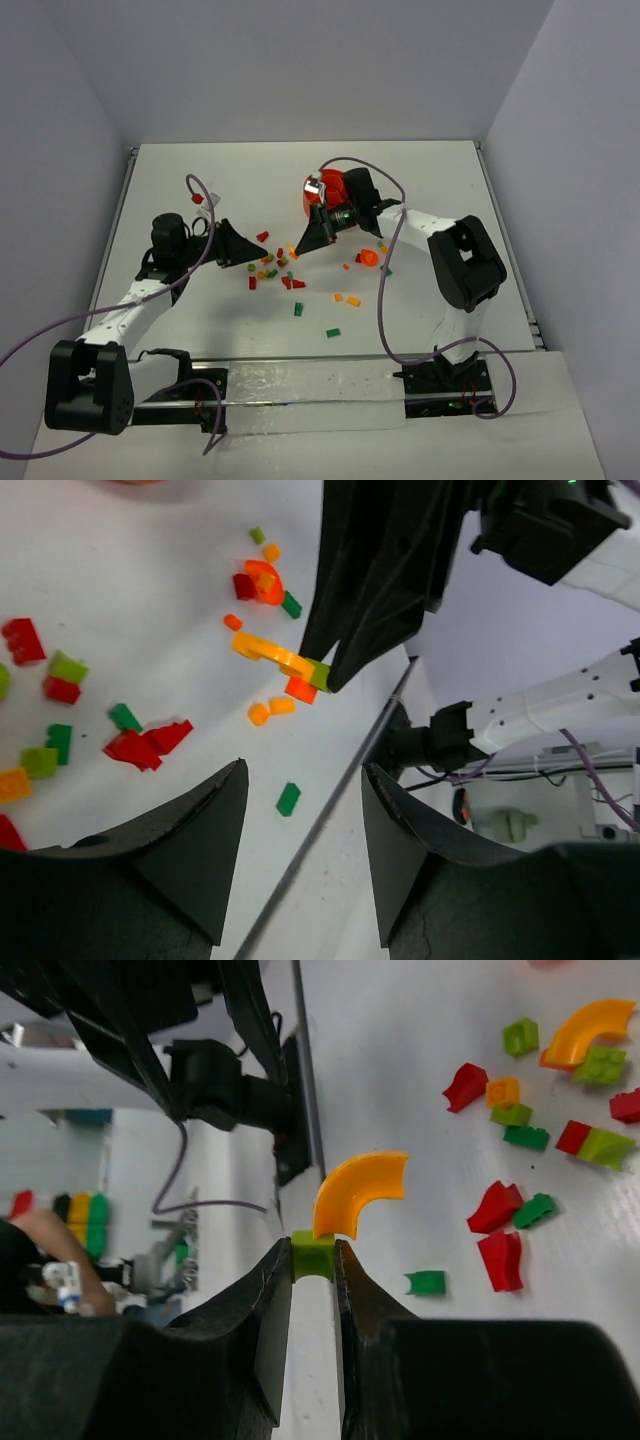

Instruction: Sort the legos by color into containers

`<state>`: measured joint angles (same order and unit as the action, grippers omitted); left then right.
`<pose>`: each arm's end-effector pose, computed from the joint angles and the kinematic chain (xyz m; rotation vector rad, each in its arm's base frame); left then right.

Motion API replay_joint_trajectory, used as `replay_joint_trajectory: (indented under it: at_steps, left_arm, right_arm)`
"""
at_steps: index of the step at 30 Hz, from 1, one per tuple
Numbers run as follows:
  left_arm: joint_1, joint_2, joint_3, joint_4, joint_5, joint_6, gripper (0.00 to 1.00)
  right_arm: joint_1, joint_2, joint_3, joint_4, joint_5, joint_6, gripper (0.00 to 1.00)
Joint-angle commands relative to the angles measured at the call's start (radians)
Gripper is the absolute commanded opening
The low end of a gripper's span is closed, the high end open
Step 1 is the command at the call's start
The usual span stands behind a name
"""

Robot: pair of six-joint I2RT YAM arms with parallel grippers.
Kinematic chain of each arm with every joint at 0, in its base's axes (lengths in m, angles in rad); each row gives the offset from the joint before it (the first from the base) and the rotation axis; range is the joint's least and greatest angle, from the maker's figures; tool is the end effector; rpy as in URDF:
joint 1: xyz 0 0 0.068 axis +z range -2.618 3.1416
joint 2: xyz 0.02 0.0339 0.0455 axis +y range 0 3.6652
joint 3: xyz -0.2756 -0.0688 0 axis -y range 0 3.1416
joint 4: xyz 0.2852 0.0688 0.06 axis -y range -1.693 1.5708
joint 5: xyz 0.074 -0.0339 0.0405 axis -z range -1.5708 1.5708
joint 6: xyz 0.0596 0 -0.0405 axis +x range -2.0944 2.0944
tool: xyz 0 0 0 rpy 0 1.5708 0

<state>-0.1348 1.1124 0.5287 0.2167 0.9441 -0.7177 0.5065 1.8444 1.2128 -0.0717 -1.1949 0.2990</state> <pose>0.2618 -0.0842 0.2144 0.0945 2.0586 -1.4563 0.3519 0.2586 0.1969 -0.9144 2.1094 1.7706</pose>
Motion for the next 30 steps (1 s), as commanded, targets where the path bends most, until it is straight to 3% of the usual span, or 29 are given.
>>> replay_joint_trajectory:
  at_steps: [1,5,8,30]
  left_arm:
    - [-0.023,0.004,-0.014,0.179,0.037,-0.17,0.54]
    - [-0.044,0.029,-0.021,0.24,0.028,-0.239,0.49]
    - [-0.054,0.052,-0.007,0.254,0.018,-0.261,0.47]
    - [-0.092,0.11,0.013,0.411,-0.019,-0.381,0.46]
  right_arm:
    - [-0.008,-0.059,-0.114,0.689,-0.055,0.594,0.0]
    - [-0.008,-0.026,-0.176,1.012,-0.011,0.9,0.0]
    - [-0.008,-0.01,-0.19,1.136,0.015,1.012,0.0]
    - [0.017,-0.05,-0.264,1.121,0.093,0.995,0.0]
